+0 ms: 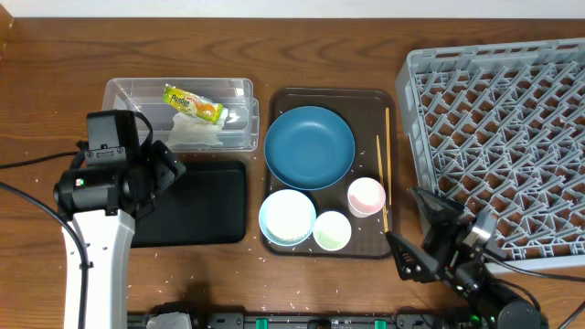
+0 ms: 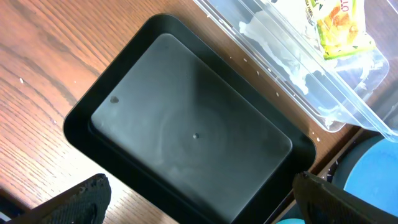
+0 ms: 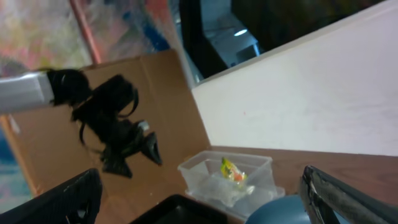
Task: Sort waste into correct bins and load items into the dishwasher rack
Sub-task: 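Raise the right arm and reach toward the pink cup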
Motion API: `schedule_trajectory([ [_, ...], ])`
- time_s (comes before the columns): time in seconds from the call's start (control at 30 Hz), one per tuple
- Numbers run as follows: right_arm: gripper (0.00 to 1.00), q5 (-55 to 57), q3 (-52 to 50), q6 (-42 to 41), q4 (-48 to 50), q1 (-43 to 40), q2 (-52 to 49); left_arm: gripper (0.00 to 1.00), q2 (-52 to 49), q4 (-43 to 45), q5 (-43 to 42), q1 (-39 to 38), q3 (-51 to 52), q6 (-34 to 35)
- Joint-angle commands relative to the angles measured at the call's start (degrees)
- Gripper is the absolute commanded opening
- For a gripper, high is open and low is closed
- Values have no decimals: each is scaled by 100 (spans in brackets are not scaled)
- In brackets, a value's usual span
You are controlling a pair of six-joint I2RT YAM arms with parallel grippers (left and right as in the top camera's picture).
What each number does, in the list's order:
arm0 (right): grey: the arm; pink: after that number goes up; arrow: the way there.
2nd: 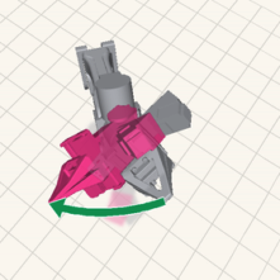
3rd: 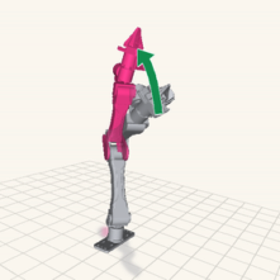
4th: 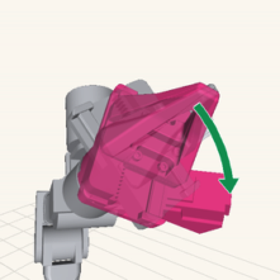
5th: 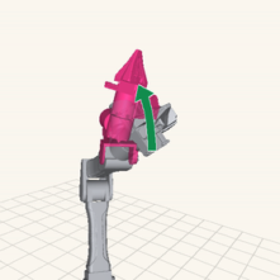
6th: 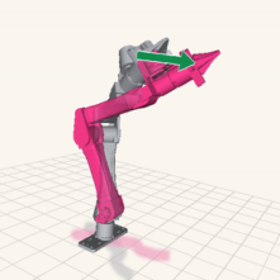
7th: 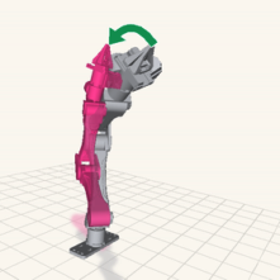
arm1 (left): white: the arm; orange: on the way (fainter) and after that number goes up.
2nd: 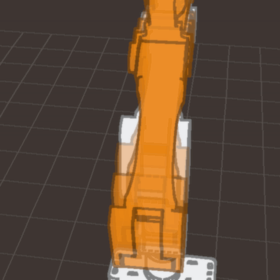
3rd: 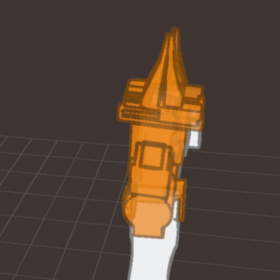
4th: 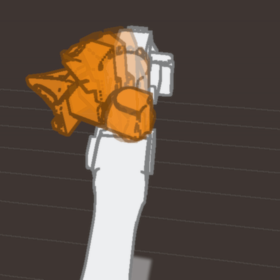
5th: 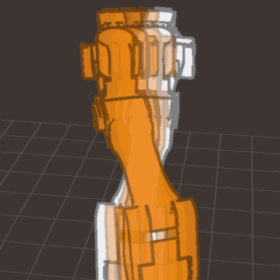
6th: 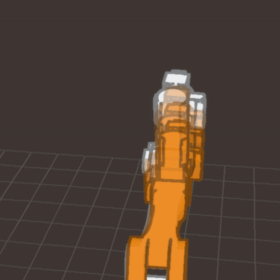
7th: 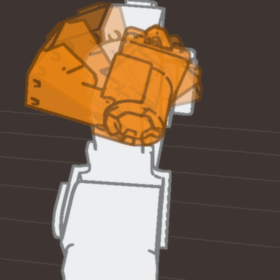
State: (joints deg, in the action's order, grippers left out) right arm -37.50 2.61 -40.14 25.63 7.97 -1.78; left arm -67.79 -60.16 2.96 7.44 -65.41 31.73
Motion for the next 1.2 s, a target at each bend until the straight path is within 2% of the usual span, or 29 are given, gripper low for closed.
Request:
schedule_trajectory([
  [0.0,99,404,715,142,-68,-79,-297,97,-26,-20,9,31,-125,9],
  [0.13,99,404,1941,1047,-1023,-79,-1252,97,-26,-20,9,31,-125,9],
  [0.27,99,334,3351,2041,-2505,-76,-2538,97,-26,-20,9,31,-125,9],
  [0.4,99,-321,4859,3171,-4013,-24,-3888,97,-26,-20,9,31,-125,9],
  [0.5,99,-251,5821,3687,-4975,223,-4712,97,-28,-20,9,31,-125,9],
  [0.63,99,601,6734,3886,-6067,848,-5584,97,-28,-20,9,31,-125,9],
  [0.77,99,2262,7224,3886,-6819,1888,-6419,97,-26,-20,9,31,-125,9],
  [0.83,99,3206,7348,3613,-7066,2406,-6841,97,-28,-20,9,31,-125,9],
  [0.9,99,3681,7471,3456,-7344,2820,-7283,97,-26,-20,9,31,-125,9],
  [1.0,99,3700,7619,3458,-7595,3200,-7919,97,-28,-20,9,31,-125,9],
  [1.17,99,2870,7624,3464,-7471,3530,-8568,97,-28,-20,9,31,-125,11],
])
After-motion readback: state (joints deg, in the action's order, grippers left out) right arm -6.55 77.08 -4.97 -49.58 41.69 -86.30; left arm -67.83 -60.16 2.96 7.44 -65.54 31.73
